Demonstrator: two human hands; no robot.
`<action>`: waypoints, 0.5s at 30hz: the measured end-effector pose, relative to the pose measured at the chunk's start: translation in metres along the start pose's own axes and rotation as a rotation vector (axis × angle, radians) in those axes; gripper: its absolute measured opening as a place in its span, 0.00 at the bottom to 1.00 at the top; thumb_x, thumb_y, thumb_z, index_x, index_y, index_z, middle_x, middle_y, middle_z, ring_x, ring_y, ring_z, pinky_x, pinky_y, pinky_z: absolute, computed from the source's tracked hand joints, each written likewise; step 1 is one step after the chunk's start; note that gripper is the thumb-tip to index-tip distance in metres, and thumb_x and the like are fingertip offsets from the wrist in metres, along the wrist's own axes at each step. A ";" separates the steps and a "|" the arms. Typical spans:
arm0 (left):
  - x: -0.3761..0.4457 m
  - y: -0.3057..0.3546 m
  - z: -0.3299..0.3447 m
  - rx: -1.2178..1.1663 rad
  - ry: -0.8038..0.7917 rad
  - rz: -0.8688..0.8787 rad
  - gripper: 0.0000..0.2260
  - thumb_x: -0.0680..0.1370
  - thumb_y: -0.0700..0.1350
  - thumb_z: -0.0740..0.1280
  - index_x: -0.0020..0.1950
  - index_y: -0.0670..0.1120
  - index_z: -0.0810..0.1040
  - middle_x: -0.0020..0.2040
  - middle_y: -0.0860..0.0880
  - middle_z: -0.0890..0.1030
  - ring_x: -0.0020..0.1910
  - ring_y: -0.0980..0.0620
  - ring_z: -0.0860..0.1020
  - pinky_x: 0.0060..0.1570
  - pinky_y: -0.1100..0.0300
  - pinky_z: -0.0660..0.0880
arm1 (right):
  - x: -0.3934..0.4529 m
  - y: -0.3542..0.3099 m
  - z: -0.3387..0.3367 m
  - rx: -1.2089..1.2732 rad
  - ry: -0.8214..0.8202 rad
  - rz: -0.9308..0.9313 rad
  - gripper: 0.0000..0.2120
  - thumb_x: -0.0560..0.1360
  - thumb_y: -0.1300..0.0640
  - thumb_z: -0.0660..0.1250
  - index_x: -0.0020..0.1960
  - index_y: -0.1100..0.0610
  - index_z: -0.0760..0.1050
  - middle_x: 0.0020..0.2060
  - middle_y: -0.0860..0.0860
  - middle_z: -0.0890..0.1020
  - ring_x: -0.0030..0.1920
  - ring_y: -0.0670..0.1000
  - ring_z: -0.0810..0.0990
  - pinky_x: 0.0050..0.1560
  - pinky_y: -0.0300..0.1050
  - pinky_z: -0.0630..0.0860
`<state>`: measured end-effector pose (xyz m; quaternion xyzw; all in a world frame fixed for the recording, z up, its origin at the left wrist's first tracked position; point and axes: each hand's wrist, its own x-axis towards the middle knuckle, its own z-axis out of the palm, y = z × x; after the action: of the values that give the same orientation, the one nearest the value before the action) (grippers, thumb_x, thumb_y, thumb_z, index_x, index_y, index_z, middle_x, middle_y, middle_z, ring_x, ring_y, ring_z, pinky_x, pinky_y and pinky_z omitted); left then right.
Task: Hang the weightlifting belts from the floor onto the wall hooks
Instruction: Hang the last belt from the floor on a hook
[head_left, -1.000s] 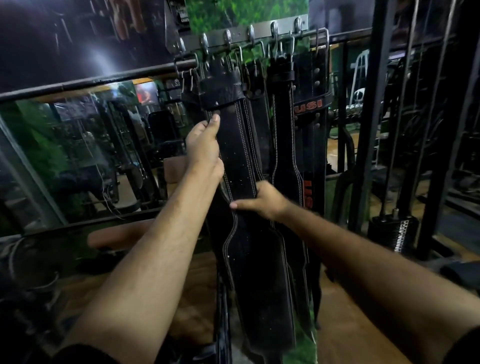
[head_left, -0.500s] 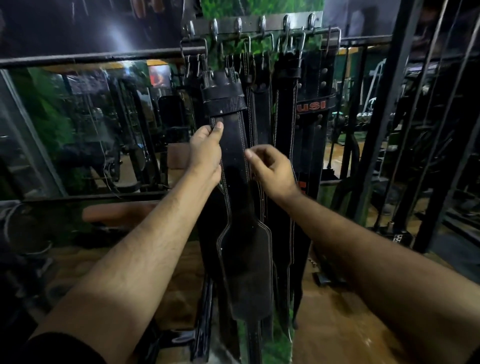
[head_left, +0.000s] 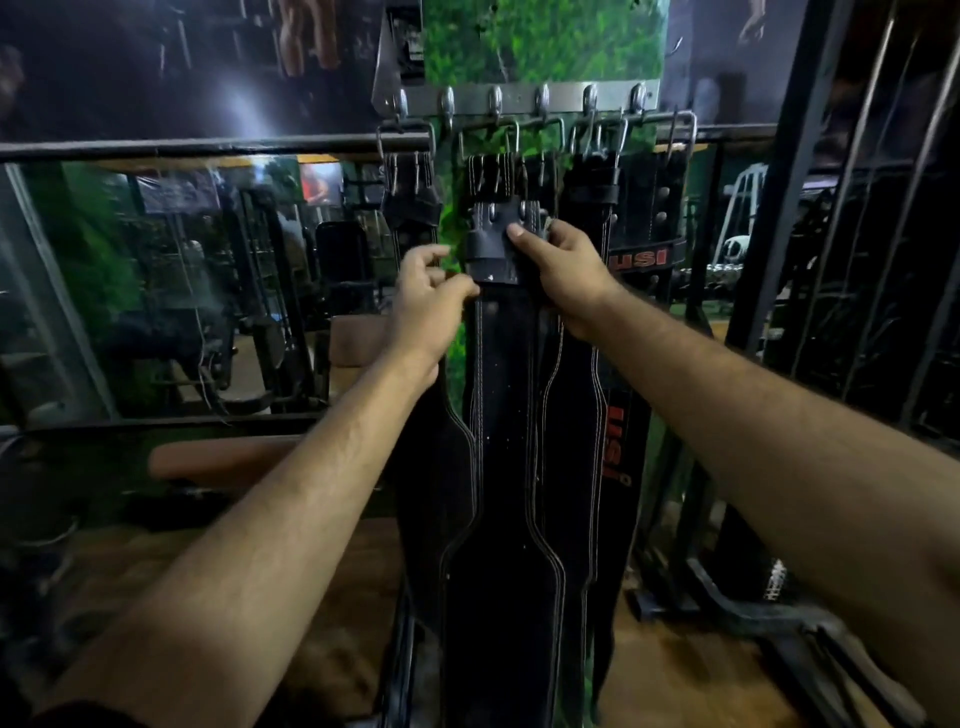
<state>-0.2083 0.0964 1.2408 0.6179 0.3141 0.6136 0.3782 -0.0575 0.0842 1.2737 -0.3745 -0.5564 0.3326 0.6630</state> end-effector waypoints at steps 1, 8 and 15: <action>0.010 0.007 -0.005 -0.024 0.003 0.007 0.19 0.68 0.40 0.66 0.58 0.48 0.76 0.46 0.47 0.81 0.48 0.49 0.80 0.53 0.53 0.77 | 0.003 0.001 0.003 -0.009 -0.006 -0.010 0.03 0.81 0.59 0.67 0.53 0.59 0.76 0.43 0.56 0.84 0.38 0.51 0.85 0.38 0.47 0.84; 0.064 0.014 -0.006 -0.219 -0.037 -0.109 0.12 0.79 0.51 0.67 0.47 0.43 0.83 0.45 0.43 0.86 0.46 0.41 0.84 0.48 0.47 0.81 | 0.026 0.009 0.021 -0.082 -0.051 -0.148 0.06 0.83 0.62 0.63 0.60 0.58 0.72 0.49 0.55 0.82 0.47 0.52 0.84 0.48 0.51 0.84; 0.103 0.017 0.005 -0.136 0.085 -0.071 0.12 0.75 0.55 0.69 0.50 0.48 0.75 0.51 0.44 0.83 0.48 0.42 0.83 0.49 0.41 0.82 | 0.050 0.013 0.032 -0.146 0.032 -0.283 0.03 0.84 0.61 0.61 0.56 0.56 0.72 0.47 0.54 0.80 0.47 0.52 0.81 0.50 0.53 0.82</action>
<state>-0.1999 0.1755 1.3090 0.5527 0.3094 0.6452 0.4272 -0.0818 0.1373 1.2897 -0.3448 -0.6157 0.1883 0.6830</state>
